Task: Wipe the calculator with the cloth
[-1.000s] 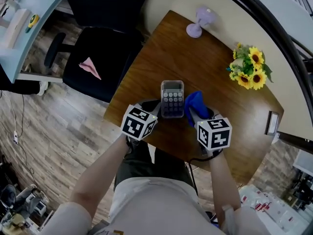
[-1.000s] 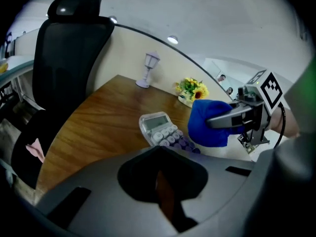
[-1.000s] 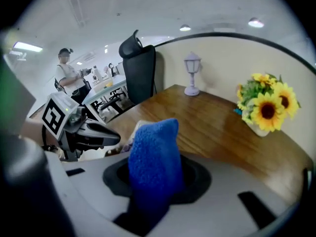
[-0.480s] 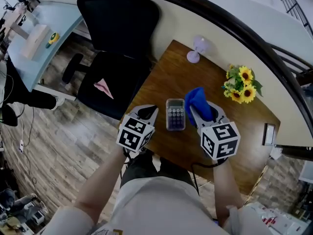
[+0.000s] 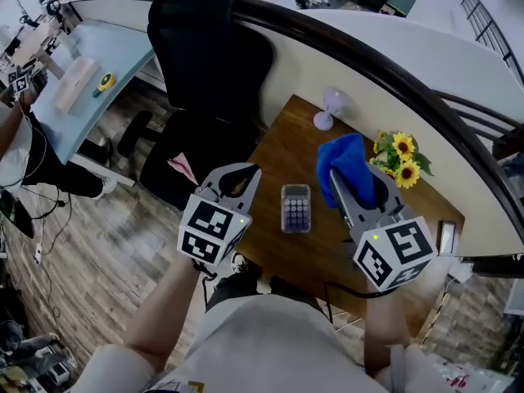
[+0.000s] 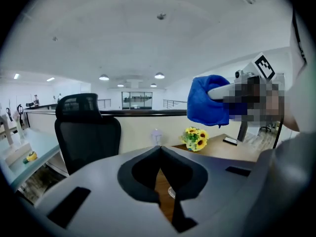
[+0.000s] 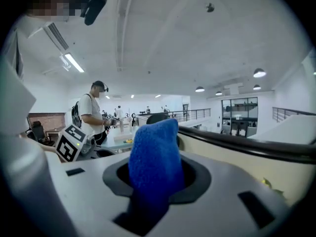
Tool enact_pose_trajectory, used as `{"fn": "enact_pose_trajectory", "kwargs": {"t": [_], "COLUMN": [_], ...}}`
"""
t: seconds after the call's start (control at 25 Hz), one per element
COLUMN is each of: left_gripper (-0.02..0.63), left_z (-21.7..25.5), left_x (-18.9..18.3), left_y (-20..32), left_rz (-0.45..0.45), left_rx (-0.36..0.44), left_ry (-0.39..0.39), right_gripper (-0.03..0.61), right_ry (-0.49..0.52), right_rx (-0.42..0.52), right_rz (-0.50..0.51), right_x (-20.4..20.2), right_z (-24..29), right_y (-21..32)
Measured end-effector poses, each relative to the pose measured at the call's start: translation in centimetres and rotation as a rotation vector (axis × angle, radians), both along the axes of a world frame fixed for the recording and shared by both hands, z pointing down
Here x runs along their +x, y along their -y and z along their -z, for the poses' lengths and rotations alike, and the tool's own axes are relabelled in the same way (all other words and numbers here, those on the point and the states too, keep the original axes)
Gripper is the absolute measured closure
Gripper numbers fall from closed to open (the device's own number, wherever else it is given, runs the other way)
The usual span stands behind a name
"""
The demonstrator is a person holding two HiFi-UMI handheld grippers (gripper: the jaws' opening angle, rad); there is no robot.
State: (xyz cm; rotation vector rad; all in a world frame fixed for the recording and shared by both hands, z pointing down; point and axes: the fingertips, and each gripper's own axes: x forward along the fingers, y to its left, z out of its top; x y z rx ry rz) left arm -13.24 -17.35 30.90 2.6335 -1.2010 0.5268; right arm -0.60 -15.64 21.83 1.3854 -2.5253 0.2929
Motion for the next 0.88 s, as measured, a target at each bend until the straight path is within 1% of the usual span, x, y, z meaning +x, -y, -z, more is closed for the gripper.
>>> {"fn": "enact_pose_trajectory", "kwargs": {"t": [0.12, 0.2, 0.28, 0.4, 0.6, 0.76, 0.88], "left_gripper": [0.612, 0.611, 0.611, 0.611, 0.611, 0.611, 0.611], "left_z": [3.7, 6.1, 8.2, 11.0, 14.5, 16.2, 16.7], "left_x": [0.0, 0.1, 0.1, 0.0, 0.3, 0.5, 0.4], "left_y": [-0.3, -0.4, -0.6, -1.0, -2.4, -3.6, -4.2], "left_rz": [0.002, -0.004, -0.010, -0.015, -0.034, -0.042, -0.048], "left_rx": [0.063, 0.121, 0.177, 0.236, 0.299, 0.334, 0.346], "left_ry": [-0.020, -0.027, -0.035, -0.052, -0.082, -0.082, -0.070], "right_gripper": [0.446, 0.446, 0.446, 0.446, 0.445, 0.445, 0.445], "right_ry": [0.019, 0.028, 0.033, 0.043, 0.051, 0.060, 0.062], "right_rx": [0.066, 0.108, 0.143, 0.186, 0.222, 0.229, 0.220], "right_rz": [0.000, -0.005, -0.008, -0.012, -0.023, -0.035, -0.047], "right_x": [0.0, 0.3, 0.4, 0.5, 1.0, 1.7, 2.1], "right_z": [3.5, 5.5, 7.1, 9.0, 10.6, 11.0, 10.7], "right_y": [-0.4, -0.8, -1.2, -1.9, -3.4, -4.4, -5.0]}}
